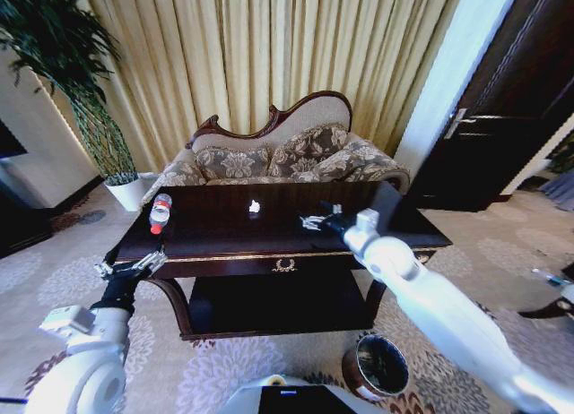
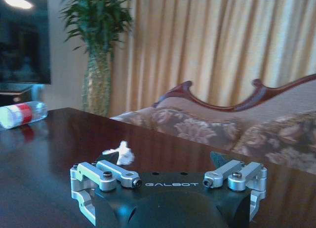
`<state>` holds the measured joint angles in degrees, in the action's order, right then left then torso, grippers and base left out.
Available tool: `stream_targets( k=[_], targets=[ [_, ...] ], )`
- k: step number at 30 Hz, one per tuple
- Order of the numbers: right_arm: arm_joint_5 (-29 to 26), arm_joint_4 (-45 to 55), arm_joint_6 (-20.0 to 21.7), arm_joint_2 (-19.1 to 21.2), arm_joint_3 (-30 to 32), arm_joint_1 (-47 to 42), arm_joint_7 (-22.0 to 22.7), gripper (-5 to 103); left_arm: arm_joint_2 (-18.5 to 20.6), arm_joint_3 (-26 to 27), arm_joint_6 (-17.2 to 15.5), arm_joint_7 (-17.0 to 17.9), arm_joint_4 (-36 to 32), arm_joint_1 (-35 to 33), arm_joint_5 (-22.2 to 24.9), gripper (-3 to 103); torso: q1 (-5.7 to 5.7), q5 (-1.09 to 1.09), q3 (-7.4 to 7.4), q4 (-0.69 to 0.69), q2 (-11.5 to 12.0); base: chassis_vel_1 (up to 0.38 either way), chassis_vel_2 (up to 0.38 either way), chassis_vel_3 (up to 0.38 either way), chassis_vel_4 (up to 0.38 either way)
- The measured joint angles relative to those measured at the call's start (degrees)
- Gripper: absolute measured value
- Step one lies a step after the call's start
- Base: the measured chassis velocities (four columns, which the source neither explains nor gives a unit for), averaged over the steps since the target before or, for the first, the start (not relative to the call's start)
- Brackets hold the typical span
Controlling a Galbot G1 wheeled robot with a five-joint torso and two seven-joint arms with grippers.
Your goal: Move to the front of the table and place the trash on the table into the trash bin.
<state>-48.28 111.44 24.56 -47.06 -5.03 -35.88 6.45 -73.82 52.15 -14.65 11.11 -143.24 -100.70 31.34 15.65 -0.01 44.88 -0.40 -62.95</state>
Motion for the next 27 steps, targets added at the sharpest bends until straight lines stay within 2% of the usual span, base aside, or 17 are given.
stream_targets(
  k=[2,3,5,6,7,8,9,10,12,14,16,17,19,22,27],
  targets=[
    [-1.09,-3.08,0.91,-3.22,-5.33,5.11,1.24,100,-0.26,0.19,0.0,0.02,0.0,-0.17,-0.01,100,0.0,0.0,0.0,0.01,0.0,0.0,0.0,0.0,0.0],
    [-1.09,-3.08,0.91,-3.22,-5.33,5.11,1.24,100,-0.26,0.19,0.0,0.02,0.0,-0.17,-0.01,100,0.0,0.0,0.0,0.01,0.0,0.0,0.0,0.0,0.0],
    [-2.86,-6.09,2.29,-7.52,-9.44,9.1,4.65,100,-0.54,0.61,0.0,0.05,0.0,-0.39,-0.02,100,0.0,0.01,0.0,0.02,0.0,0.0,0.0,0.0,0.0],
    [-2.86,-6.09,2.29,-7.52,-9.44,9.1,4.65,100,-0.54,0.61,0.0,0.05,0.0,-0.39,-0.02,100,0.0,0.01,0.0,0.02,0.0,0.0,0.0,0.0,0.0],
    [-4.47,-7.02,3.49,-9.16,-11.04,10.94,7.81,100,-0.63,0.73,0.01,0.04,0.0,-0.47,-0.01,100,0.0,0.02,0.0,0.03,0.0,0.0,0.0,0.0,0.0],
    [-7.53,-8.25,5.91,-11.78,-13.19,13.86,13.41,100,-0.68,0.88,0.05,0.06,0.0,-0.64,-0.01,100,0.0,-0.02,0.0,0.0,0.0,0.0,0.0,0.0,0.0],
    [-8.87,-8.85,7.38,-13.14,-14.11,15.29,16.14,100,-0.7,0.97,0.08,0.08,0.0,-0.71,-0.02,100,0.0,0.0,0.0,0.01,0.0,0.0,0.0,0.0,0.0],
    [-8.87,-8.85,7.38,-13.14,-14.11,15.29,16.14,100,-0.7,0.97,0.08,0.08,0.0,-0.71,-0.02,100,0.0,0.0,0.0,0.01,0.0,0.0,0.0,0.0,0.0],
    [-12.15,-10.65,11.77,-16.8,-16.08,18.88,23.74,100,-0.81,1.09,0.12,0.13,0.0,-0.78,-0.01,100,0.0,-0.02,0.0,0.02,0.0,0.0,0.0,0.0,0.0],
    [-12.56,-11.06,12.75,-17.55,-16.3,19.4,25.27,100,-0.83,1.1,0.13,0.15,-0.01,-0.78,-0.02,100,0.0,-0.02,0.0,0.02,0.0,0.0,0.0,0.0,0.0],
    [-14.76,-12.72,15.84,-20.53,-17.05,20.99,32.22,100,-1.01,1.1,0.17,0.17,0.0,-0.81,0.03,100,0.0,-0.01,0.0,0.0,0.0,0.0,0.0,0.0,0.0],
    [-14.76,-12.72,15.84,-20.53,-17.05,20.99,32.22,100,-1.01,1.1,0.17,0.17,0.0,-0.81,0.03,100,0.0,-0.01,0.0,0.0,0.0,0.0,0.0,0.0,0.0],
    [-17.19,-14.28,17.32,-23.12,-17.32,21.56,38.27,100,-1.16,1.15,0.2,0.16,0.0,-0.86,0.13,100,0.0,0.01,0.0,0.0,0.0,0.0,0.0,0.0,0.0],
    [-18.95,-15.81,17.58,-25.43,-17.31,21.72,40.78,100,-1.23,1.18,0.24,0.17,0.0,-0.79,0.16,100,0.0,0.0,-0.01,-0.01,0.0,0.0,0.0,0.0,0.0],
    [-20.07,-18.91,17.59,-29.28,-16.2,21.73,41.86,100,-1.35,1.02,0.36,0.21,0.0,-0.86,0.16,100,0.0,0.0,-0.01,0.02,0.0,0.0,0.0,0.0,0.0]
  ],
)
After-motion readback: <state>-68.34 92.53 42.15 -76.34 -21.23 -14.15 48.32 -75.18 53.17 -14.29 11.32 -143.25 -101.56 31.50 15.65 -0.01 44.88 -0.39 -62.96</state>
